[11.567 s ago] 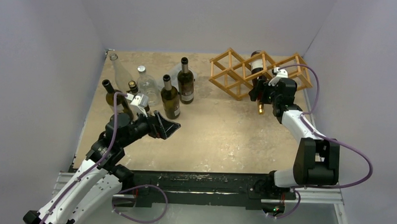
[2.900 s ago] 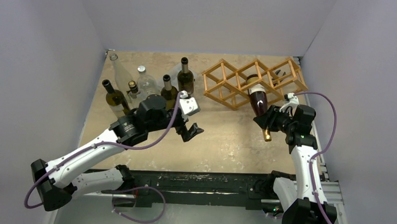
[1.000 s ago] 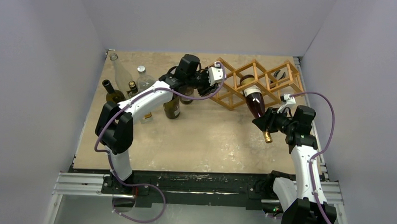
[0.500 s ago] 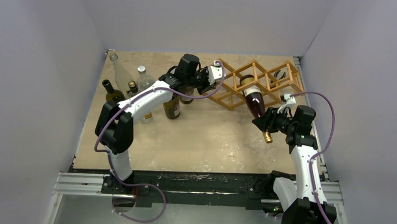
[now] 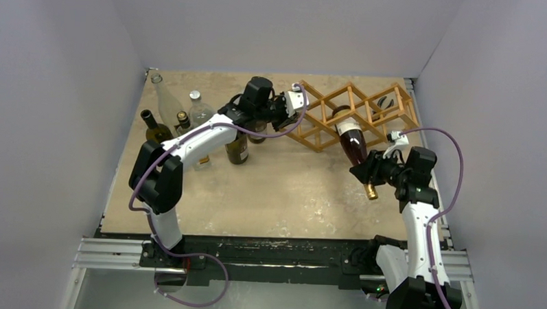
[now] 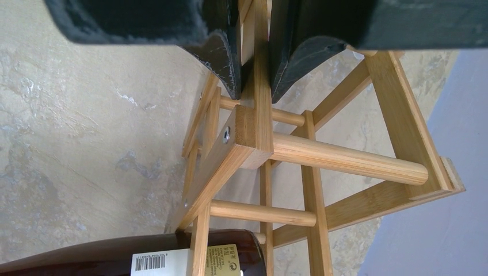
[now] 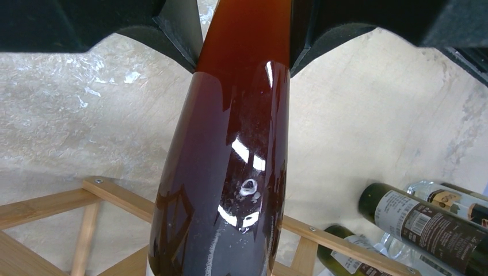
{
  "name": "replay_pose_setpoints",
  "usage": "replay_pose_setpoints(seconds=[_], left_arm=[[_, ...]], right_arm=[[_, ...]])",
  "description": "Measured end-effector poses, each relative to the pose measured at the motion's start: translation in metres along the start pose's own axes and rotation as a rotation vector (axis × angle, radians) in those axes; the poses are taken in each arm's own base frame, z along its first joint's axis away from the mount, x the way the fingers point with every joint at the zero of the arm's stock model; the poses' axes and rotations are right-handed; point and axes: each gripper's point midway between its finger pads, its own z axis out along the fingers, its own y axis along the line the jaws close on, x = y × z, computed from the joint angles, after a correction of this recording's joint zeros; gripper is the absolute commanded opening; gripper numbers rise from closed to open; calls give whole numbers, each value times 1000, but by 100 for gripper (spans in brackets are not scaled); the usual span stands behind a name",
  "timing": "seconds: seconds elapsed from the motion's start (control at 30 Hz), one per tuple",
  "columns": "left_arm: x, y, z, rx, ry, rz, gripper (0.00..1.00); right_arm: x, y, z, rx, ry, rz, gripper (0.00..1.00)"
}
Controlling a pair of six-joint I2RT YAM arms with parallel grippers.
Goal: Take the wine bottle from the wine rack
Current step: Pick up the wine bottle from the wine rack.
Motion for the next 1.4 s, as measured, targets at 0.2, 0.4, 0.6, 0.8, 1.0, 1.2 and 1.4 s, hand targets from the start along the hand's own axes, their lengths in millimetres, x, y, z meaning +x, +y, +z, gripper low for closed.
replay_pose_setpoints(seconds=[0.2,0.4,0.6,0.8,1.0,1.2,1.4], left_arm=[[0,-1,-1,-5,-8,-15,0],[0,-1,-2,-15,-14,-27,0],[0,-2,-2,-19,-21,-41,0],[0,-3,-2,-24,-21,-54,0],[0,-2,-2,-27,-24,-56,0],[0,-2,-1,-31,-26,-62,0],[0,-3,-1,-33,-26,-69,0]], right_arm=[[-1,3,-7,8,17,5,0],[-3,8,-12,4,30,35,0],[-3,13,-19,7,36,66,0],[-2,17,-24,11,41,100,0],[0,19,-28,20,41,125,0],[-1,23,-34,24,40,149,0],[-1,27,-37,23,37,177,0]])
